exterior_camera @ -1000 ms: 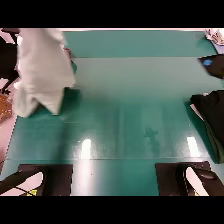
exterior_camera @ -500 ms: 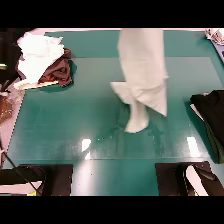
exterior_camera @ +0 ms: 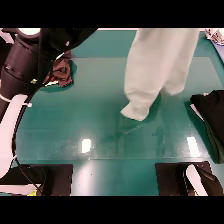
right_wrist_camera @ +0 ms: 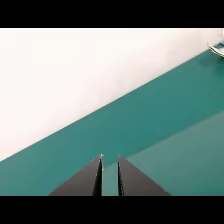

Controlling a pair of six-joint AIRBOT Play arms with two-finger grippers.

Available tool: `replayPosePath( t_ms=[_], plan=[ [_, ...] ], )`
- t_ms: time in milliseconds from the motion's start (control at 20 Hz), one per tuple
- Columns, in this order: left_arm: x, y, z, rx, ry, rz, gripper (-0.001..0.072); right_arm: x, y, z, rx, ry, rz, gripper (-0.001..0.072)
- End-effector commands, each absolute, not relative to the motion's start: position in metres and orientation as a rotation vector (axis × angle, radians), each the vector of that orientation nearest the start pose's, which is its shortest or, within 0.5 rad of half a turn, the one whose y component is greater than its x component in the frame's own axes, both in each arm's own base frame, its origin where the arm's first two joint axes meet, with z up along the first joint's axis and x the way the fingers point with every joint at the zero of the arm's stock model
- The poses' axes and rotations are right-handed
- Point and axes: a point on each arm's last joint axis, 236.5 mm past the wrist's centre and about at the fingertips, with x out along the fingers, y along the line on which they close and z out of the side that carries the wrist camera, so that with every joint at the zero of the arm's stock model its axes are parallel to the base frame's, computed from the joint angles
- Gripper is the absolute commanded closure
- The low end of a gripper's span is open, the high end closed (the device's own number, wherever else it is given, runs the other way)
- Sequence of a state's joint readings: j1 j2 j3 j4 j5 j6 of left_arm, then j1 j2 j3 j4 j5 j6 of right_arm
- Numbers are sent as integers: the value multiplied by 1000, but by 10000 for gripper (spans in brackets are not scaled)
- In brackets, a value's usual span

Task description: Fold the shirts.

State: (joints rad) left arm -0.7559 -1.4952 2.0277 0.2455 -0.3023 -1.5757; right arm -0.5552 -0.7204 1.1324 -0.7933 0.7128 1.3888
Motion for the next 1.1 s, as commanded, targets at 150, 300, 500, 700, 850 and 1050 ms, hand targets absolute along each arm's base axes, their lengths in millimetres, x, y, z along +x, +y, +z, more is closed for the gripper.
replayPosePath(
  t_ms=[150, 300, 500, 700, 850, 1050],
  plan=[
    [431, -363, 307, -904, 714, -849, 681, 357, -26, 277, 284, 372, 30, 592],
    [461, -249, 206, -597, 910, -382, 680, 347, 7, 249, 152, 508, 103, 592],
    [476, -131, 166, -456, 945, 14, 680, 338, 41, 219, 118, 646, 198, 592],
    [483, -88, 130, -477, 979, 132, 680, 331, 63, 170, 107, 857, 274, 592],
    [481, -73, 114, -493, 1003, 174, 680, 328, 71, 145, 101, 964, 304, 591],
    [497, -75, 125, -507, 922, 149, 679, 333, 72, 131, 107, 1008, 305, 592]
  ],
)
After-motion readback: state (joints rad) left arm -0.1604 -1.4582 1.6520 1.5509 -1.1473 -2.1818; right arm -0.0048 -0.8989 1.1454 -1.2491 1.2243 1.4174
